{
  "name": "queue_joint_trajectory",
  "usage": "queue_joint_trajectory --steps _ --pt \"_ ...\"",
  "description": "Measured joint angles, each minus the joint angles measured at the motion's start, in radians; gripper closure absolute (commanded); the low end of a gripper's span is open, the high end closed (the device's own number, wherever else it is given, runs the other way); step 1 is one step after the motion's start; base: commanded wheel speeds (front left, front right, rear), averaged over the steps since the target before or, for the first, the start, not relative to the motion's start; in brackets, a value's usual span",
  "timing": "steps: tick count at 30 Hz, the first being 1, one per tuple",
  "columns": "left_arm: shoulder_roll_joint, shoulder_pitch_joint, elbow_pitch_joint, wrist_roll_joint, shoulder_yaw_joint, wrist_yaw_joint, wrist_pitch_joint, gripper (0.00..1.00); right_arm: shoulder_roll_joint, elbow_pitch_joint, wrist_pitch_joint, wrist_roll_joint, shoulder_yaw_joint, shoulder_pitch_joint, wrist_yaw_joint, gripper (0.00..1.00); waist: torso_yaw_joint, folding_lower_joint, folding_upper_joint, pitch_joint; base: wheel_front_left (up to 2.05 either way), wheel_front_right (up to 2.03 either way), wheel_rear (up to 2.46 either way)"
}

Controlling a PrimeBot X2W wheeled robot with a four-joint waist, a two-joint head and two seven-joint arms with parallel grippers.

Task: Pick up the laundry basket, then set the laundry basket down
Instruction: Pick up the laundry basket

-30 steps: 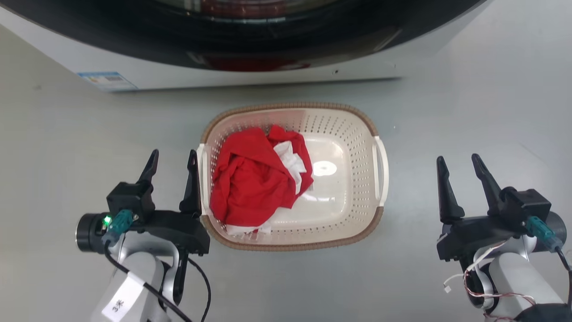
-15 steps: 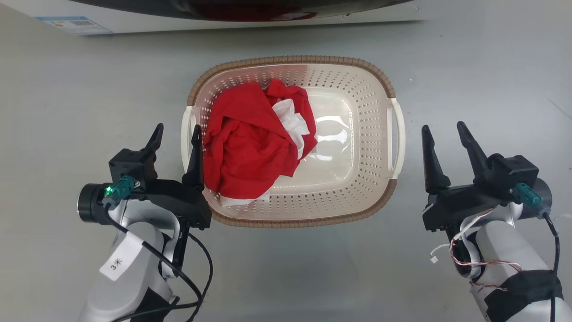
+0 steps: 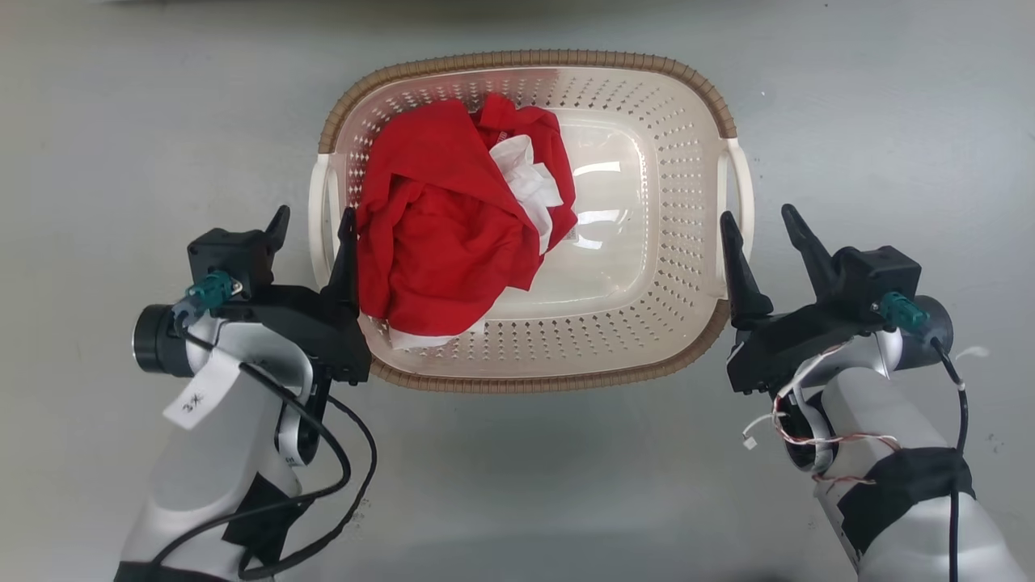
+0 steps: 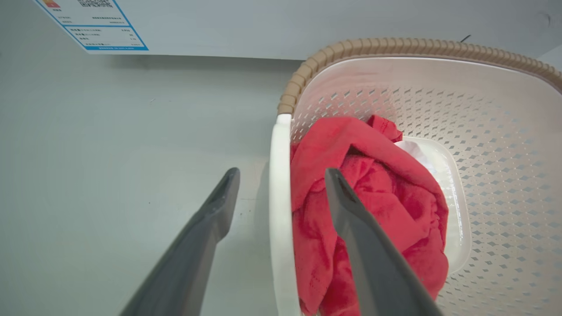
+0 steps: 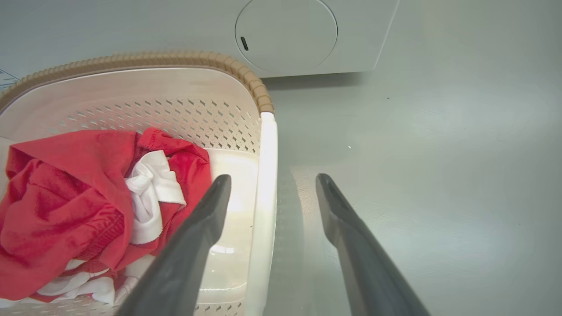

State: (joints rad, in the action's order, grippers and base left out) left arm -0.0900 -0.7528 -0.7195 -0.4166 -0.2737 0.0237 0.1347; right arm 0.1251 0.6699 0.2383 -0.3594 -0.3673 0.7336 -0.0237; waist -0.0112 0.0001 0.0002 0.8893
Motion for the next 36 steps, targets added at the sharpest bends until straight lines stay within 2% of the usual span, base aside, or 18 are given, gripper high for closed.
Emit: queue_joint_trajectory --steps 14,23,24,25,26,36 --pt "0.005 -0.162 -0.182 -0.023 -0.013 -0.082 -0.116 0.00 -0.042 0.202 -0.096 -0.028 -0.023 0.174 0.027 0.00 -0.005 -0.0001 -0.0001 0.019 0.00 0.00 0.00" --pt "0.021 -0.215 -0.289 -0.073 0.008 -0.095 -0.179 0.00 -0.051 0.307 -0.160 -0.049 -0.041 0.238 0.061 0.00 -0.008 -0.0001 -0.0002 0.020 0.00 0.00 0.00" --pt "0.021 -0.219 -0.301 -0.076 0.008 -0.095 -0.183 0.00 -0.051 0.313 -0.167 -0.055 -0.044 0.244 0.066 0.40 -0.009 -0.0001 -0.0002 0.020 0.00 0.00 0.00" --pt "0.022 -0.224 -0.309 -0.076 0.009 -0.095 -0.186 0.50 -0.052 0.318 -0.168 -0.061 -0.045 0.249 0.068 1.00 -0.009 -0.0001 -0.0002 0.019 0.00 0.00 0.00" --pt "0.022 -0.230 -0.316 -0.078 0.011 -0.096 -0.188 1.00 -0.053 0.326 -0.171 -0.070 -0.045 0.256 0.070 1.00 -0.010 -0.0001 -0.0002 0.019 0.00 0.00 0.00" --pt "0.044 -0.247 -0.403 -0.092 0.012 -0.113 -0.206 1.00 -0.066 0.410 -0.193 -0.094 -0.053 0.277 0.087 1.00 -0.007 -0.0001 -0.0001 -0.010 0.00 0.00 0.00"
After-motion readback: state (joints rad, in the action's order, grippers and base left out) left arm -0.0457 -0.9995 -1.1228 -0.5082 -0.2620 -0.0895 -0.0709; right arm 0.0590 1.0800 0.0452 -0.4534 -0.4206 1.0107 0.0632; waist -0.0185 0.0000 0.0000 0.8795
